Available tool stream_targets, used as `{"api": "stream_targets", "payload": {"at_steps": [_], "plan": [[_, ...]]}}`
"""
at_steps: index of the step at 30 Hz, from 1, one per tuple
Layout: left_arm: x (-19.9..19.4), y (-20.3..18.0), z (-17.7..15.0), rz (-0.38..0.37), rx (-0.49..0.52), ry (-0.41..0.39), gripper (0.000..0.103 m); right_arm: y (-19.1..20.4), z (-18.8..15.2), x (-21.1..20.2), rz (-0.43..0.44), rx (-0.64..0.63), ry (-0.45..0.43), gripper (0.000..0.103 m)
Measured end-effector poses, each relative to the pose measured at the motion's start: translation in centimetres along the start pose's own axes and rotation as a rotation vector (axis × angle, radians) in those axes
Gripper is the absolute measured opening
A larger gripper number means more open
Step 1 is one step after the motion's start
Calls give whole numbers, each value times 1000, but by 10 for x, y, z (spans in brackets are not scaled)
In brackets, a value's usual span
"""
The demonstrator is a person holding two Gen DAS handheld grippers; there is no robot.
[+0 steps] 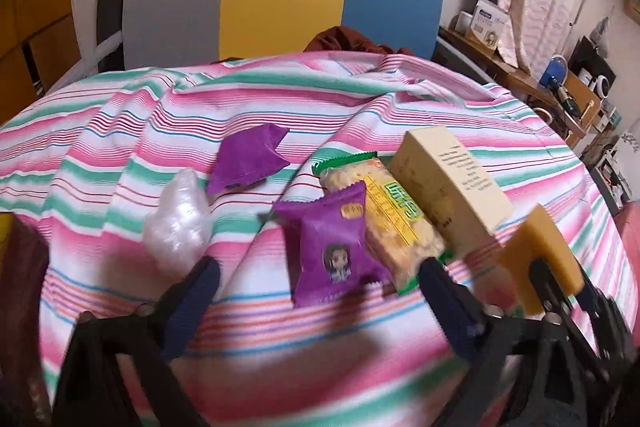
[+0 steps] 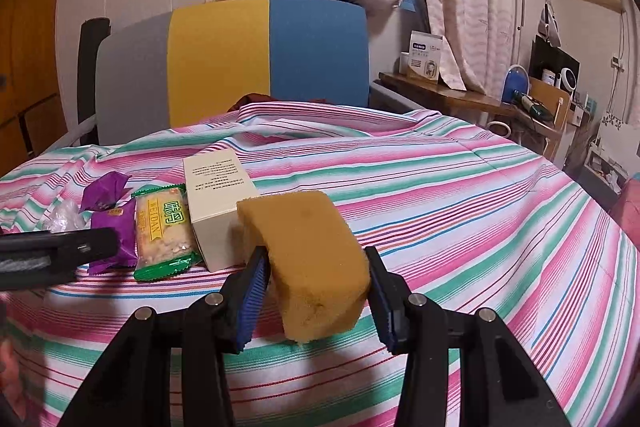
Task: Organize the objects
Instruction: 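Grasp the purple snack packet with the left gripper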
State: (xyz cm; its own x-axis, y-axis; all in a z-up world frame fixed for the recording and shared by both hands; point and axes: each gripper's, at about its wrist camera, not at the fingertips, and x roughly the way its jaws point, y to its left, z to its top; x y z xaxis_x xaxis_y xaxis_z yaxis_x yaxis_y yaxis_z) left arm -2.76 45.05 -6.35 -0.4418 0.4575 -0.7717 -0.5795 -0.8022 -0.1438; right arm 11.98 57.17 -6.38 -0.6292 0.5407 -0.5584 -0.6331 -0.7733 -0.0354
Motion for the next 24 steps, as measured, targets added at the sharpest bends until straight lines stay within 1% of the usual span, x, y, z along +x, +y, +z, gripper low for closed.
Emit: {"api": "stream_targets", "payload": {"at_steps": [1, 2, 4, 7, 10, 11, 15, 21, 24], "plan": [[5, 0, 1, 3, 5, 4, 78, -1, 0, 0, 2, 4, -1, 47], [8, 0, 1, 7, 12, 6, 71, -2, 0, 0, 2, 7, -2, 47], [16, -1, 0, 8, 36, 7, 70, -3, -1, 2, 6, 12, 2, 47], [19, 0, -2, 3, 64, -19, 62, -3, -1, 4, 7, 12, 9, 47], [18, 6, -3, -12, 46, -36, 45, -1, -2, 3, 2, 9, 8, 47], [17, 8, -3, -12, 39, -39, 43, -1, -3, 3, 2, 7, 8, 47], [12, 14, -10, -31, 45, -57, 43, 0, -3, 2, -4, 4, 5, 47], [-5, 30, -30, -26, 42, -94, 42, 1, -3, 4, -11, 0, 10, 47], [-16, 39, -43, -23, 44, -110, 42, 0, -3, 1, -14, 2, -1, 47]]}}
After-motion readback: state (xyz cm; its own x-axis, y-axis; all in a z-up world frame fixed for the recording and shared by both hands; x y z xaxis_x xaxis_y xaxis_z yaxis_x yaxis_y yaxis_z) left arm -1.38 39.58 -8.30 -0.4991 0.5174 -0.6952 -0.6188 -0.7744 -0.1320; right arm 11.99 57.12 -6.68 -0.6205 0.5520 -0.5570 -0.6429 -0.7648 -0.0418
